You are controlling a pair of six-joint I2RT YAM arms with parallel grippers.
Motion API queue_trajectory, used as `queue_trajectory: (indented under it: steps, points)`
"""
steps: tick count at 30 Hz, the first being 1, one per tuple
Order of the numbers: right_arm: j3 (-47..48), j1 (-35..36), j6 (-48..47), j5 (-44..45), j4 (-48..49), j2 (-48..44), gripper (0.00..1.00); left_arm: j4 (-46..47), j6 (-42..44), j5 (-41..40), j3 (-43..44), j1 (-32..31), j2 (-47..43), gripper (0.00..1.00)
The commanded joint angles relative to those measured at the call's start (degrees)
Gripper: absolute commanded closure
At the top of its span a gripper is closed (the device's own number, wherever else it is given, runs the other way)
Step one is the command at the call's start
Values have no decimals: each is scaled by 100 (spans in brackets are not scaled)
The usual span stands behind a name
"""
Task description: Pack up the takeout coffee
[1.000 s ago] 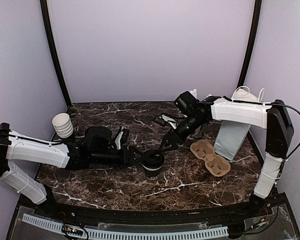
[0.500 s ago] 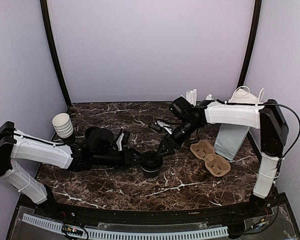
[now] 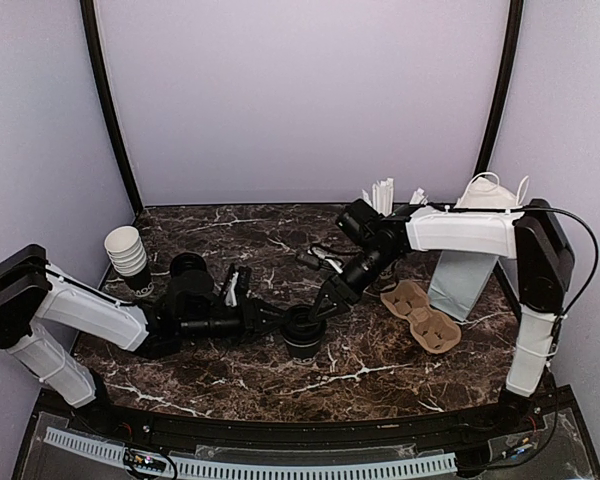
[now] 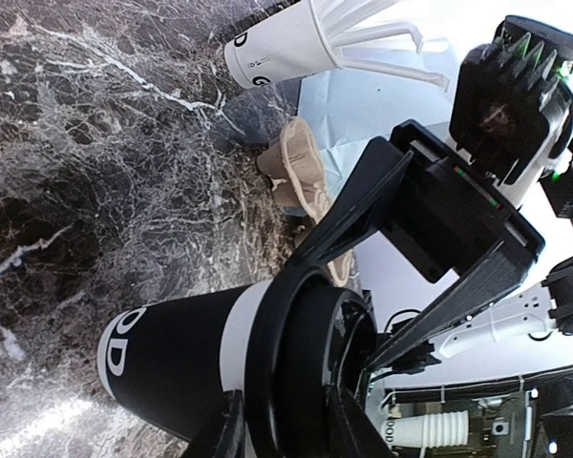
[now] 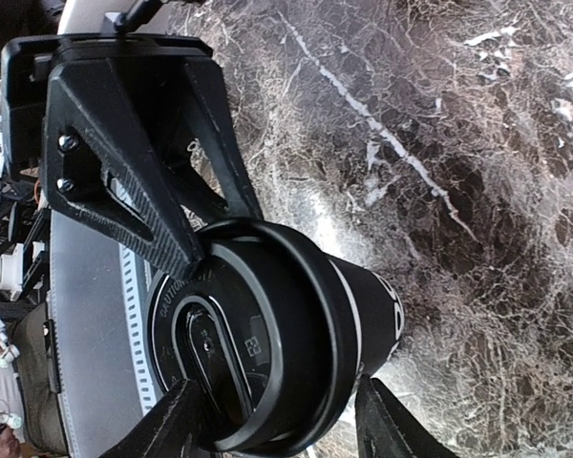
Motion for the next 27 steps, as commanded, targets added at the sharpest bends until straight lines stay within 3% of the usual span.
queue_trajectory:
  steps: [1,7,12,22,27]
  points:
    - [-247,-1,-37,276,80,376,47,-600,-331,344,-559,66,777,72]
    - [-565,-141,20,-125,237,552,49,104,-618,779,-790,75,1318,71]
    - [-662,-178,110,-241,302,578,53,43,-615,825,-768,72,1404,71]
    - [-306,-188,-274,-404,-213,-205,32,-670,-182,607,-619,75,831,73]
    - [-406,-216,-359,-368,-255,-416,30,-1647,291,379,-218,65,247,73]
